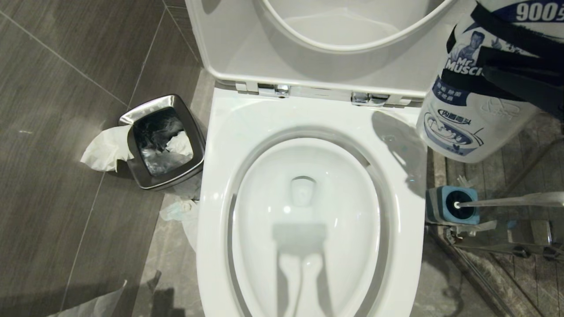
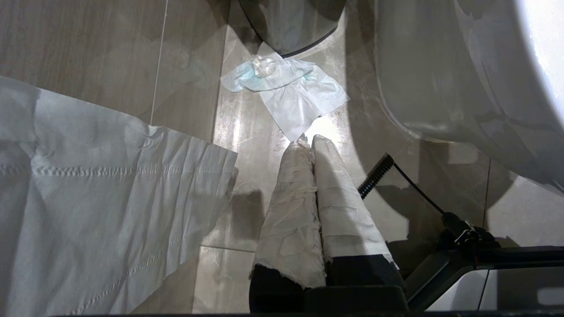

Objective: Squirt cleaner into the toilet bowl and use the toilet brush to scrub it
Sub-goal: Pour in the cleaning agent

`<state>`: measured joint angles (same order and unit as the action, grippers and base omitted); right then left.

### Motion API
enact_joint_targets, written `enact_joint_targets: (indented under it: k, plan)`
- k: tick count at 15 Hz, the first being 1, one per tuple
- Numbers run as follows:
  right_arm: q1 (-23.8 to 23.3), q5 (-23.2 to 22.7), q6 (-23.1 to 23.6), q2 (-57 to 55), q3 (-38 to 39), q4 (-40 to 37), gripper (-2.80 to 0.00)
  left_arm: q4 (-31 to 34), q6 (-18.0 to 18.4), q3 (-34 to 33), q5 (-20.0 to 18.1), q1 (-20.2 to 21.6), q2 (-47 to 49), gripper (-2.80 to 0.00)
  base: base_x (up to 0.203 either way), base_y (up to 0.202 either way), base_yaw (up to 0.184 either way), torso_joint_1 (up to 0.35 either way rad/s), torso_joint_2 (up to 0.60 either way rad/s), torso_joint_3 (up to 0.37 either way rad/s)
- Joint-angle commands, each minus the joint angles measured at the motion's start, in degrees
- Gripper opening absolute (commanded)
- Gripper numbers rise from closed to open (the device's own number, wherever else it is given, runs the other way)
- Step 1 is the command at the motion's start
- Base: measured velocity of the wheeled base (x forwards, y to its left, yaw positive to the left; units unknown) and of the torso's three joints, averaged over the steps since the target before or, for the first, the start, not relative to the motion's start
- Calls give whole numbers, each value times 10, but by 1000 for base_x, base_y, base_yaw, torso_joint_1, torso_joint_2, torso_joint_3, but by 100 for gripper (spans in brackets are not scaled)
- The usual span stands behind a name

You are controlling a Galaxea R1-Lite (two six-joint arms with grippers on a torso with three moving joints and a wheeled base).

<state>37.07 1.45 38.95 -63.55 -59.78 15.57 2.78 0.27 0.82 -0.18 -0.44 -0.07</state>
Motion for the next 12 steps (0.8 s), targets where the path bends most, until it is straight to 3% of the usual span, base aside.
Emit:
enact_joint_targets:
  k: [1, 12]
  plan:
    - [1, 4, 3, -2, -12, 1, -280, 0, 0, 0, 0, 0, 1, -280, 0, 0, 0, 0, 0, 0]
    - [11, 29, 3, 2, -30, -1, -280, 0, -1, 0, 0, 0, 1, -280, 0, 0, 0, 0, 1, 27]
